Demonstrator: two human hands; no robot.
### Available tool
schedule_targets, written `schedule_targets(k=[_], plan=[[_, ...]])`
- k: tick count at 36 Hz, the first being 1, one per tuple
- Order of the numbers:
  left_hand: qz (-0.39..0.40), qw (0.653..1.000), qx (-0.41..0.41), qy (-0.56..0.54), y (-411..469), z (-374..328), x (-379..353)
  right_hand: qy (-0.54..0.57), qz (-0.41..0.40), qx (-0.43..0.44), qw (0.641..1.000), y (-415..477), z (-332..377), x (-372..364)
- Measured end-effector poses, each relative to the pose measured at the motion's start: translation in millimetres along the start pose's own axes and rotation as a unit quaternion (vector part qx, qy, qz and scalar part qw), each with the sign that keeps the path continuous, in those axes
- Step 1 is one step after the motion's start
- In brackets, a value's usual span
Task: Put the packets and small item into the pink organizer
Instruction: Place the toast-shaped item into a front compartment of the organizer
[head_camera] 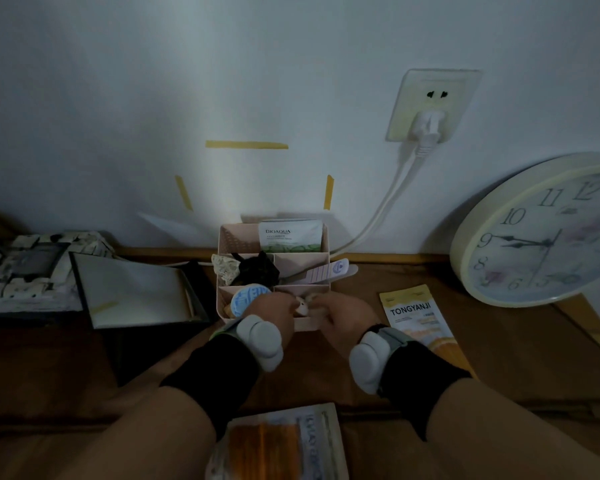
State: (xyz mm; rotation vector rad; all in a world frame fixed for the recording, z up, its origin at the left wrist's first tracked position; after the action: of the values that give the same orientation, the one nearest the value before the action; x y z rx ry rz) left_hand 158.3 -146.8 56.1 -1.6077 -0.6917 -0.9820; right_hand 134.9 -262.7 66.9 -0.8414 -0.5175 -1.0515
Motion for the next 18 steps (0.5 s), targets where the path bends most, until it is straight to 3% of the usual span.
schedule_targets(k=[8, 18], plan=[[-0.185, 0.968, 0.012, -0.168, -31.3, -4.8, -9.0, 0.057, -0.099, -0.018, 0.993, -30.9, -26.6, -2.2], [-0.061, 0.944, 0.014, -0.324, -17.3, -62.5, -56.7, 0.062, -0.104, -0.182, 0.976, -69.0, -111.0, 0.1]])
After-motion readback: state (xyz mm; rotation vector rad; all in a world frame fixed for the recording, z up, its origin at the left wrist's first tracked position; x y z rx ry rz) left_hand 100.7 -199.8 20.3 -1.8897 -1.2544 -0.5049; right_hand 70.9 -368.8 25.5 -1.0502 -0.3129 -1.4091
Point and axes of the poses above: each hand's wrist, its own y-axis towards the middle knuckle, its own x-axis out of the back of the hand, z = x × y, the point moved 4 cm from there along y, towards the middle knuckle, and after that the axes turned 10 degrees about y, right-handed, at the moved point
